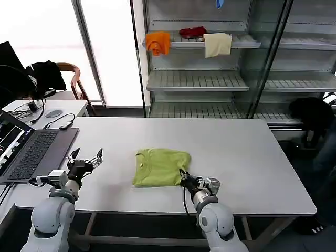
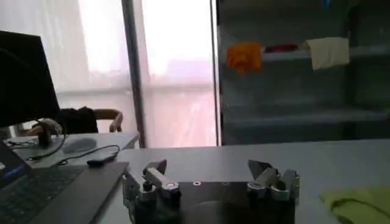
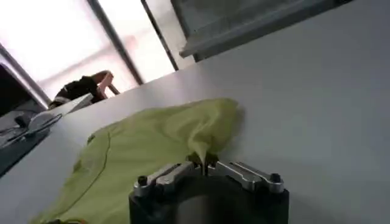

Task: Fold and organize the clothes.

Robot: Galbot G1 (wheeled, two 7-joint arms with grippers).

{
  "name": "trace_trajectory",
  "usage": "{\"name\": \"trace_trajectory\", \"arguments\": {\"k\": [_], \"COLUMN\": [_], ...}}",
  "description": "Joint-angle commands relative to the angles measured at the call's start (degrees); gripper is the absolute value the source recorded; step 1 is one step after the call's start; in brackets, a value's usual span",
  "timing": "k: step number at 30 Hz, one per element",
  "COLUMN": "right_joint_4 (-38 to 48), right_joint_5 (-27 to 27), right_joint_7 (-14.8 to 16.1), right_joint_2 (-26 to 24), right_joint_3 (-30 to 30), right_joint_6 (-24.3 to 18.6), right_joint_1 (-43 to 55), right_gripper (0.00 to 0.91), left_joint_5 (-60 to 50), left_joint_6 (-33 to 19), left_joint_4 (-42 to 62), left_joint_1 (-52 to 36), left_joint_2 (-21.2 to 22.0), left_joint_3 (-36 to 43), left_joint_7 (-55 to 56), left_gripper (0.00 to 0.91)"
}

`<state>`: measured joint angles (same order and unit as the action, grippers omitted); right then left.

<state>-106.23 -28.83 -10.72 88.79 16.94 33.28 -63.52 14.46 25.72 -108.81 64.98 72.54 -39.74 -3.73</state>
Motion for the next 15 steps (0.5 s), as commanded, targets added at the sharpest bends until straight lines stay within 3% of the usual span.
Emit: {"name": "trace_trajectory", "arguments": {"k": [1, 8, 9, 15], "right_joint_4": [-6.6, -7.9, -7.8, -7.4], "right_joint_5": [-4.6, -2.8, -1.7, 6.4], "right_joint_7": [-1.2, 1.7, 2.9, 6.9], "right_joint_2": [-6.9, -8.9, -8.8, -8.1], "right_joint_3": [6.4, 10.5, 10.8, 11.8], "right_joint_6": [0.0, 0.0, 0.0, -0.1], "right_joint_1": [-3.0, -5.5, -5.6, -6.3], "right_gripper": [0.000, 0.000, 0.907, 0.907], "left_joint_5": [0.5, -0.5, -0.6, -1.0], "left_joint_6": [-0.7, -0.7, -0.7, -0.8], "left_joint_4": [0.1, 0.0, 0.0, -0.3], "left_joint_1": [0.3, -0.1, -0.1, 0.3], "left_joint_2": [-0.2, 1.0, 1.2, 1.4], "left_joint_3": [-0.8, 0.6, 0.9, 1.0], "left_joint_7": [-0.3, -0.5, -0.6, -0.8], "left_gripper": [0.907, 0.907, 0.907, 0.907]}}
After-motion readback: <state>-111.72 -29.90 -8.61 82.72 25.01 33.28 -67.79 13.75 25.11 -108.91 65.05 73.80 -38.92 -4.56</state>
